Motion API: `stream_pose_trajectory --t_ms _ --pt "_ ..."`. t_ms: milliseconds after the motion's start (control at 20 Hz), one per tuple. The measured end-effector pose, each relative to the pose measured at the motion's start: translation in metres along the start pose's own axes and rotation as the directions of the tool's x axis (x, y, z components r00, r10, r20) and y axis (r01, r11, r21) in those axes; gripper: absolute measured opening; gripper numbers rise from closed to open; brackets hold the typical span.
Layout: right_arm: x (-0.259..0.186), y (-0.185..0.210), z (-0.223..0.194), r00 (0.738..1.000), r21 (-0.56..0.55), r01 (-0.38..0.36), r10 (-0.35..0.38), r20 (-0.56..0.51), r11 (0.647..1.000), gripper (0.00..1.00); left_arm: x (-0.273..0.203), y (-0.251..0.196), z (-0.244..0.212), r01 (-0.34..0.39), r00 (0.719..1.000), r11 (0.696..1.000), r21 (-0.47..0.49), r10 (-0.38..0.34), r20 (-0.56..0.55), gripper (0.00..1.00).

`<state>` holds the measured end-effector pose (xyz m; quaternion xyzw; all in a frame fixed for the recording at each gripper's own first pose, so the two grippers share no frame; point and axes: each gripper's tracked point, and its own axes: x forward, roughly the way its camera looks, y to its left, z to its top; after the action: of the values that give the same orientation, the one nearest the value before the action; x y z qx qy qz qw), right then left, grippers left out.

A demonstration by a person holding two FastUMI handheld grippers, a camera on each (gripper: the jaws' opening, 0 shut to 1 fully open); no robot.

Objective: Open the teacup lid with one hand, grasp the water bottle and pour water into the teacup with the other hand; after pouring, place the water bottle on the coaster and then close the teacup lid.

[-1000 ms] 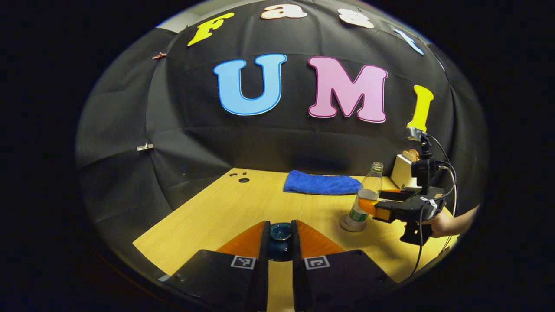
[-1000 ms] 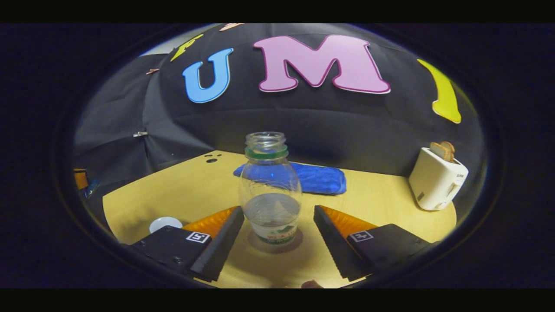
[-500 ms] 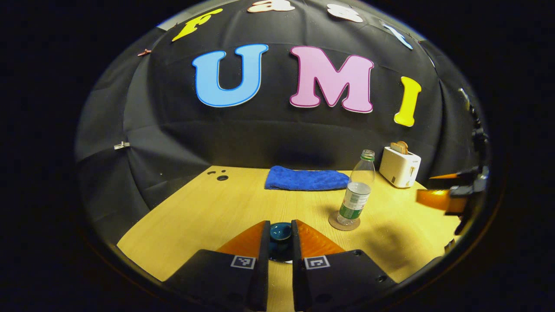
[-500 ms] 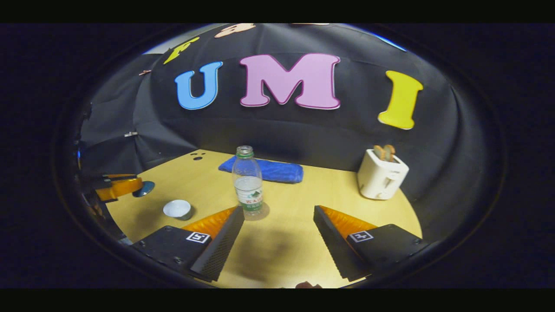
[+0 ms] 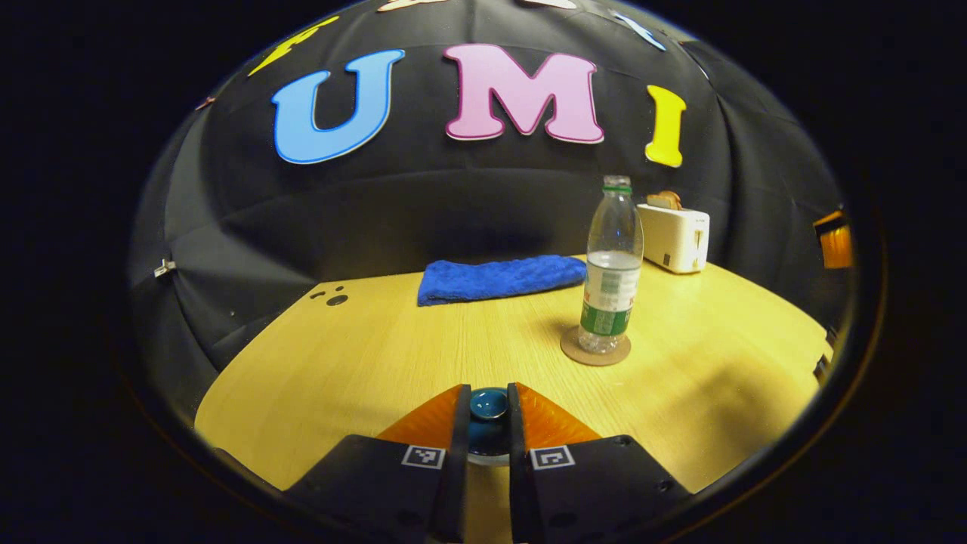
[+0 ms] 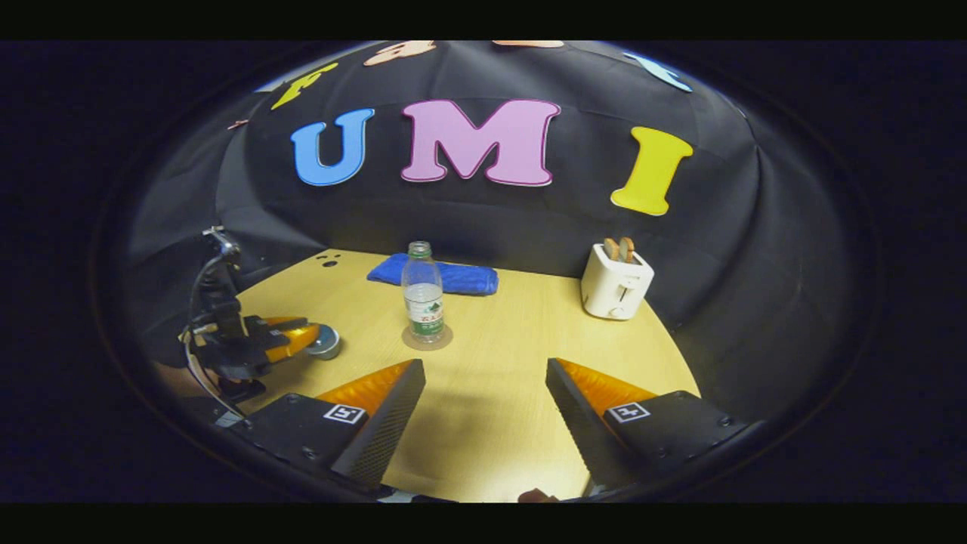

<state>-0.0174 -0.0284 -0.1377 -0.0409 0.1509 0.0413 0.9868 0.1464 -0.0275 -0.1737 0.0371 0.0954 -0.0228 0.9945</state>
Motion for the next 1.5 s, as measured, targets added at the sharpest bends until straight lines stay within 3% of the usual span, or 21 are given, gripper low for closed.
stream_pose_trajectory --t_ms 400,550,600,850,900,1350,1500 --pt "0.014 0.037 -0.009 0.999 0.044 -0.036 0.038 -0.031 0.998 0.99 -0.003 -0.006 -0.003 0.054 0.998 0.999 -0.004 -0.054 0.008 0.25" --pt "0.016 0.037 -0.008 0.999 0.043 -0.035 0.037 -0.034 0.998 0.99 -0.002 -0.005 -0.003 0.045 0.999 0.999 -0.002 -0.045 0.007 0.31" --pt "0.017 0.037 -0.006 0.999 0.040 -0.034 0.036 -0.031 0.999 1.00 -0.003 -0.005 -0.004 0.046 0.999 0.999 -0.004 -0.046 0.003 0.26" --pt "0.019 0.039 0.005 0.999 0.039 -0.032 0.032 -0.003 0.999 1.00 -0.026 0.009 0.014 0.014 0.999 1.000 -0.019 -0.013 0.036 0.92" --pt "0.019 0.041 0.009 0.999 0.047 -0.038 0.038 0.007 0.998 1.00 -0.035 0.015 0.019 -0.001 0.999 1.000 -0.016 0.002 0.045 0.98" --pt "-0.013 0.066 0.098 0.975 0.056 -0.060 0.046 0.219 0.997 1.00 -0.165 0.070 0.132 -0.134 0.971 0.980 -0.147 0.160 0.181 0.98" --pt "-0.022 0.081 0.120 0.964 0.073 -0.060 0.038 0.263 0.996 0.99 -0.199 0.080 0.159 -0.142 0.955 0.970 -0.198 0.187 0.230 0.97"
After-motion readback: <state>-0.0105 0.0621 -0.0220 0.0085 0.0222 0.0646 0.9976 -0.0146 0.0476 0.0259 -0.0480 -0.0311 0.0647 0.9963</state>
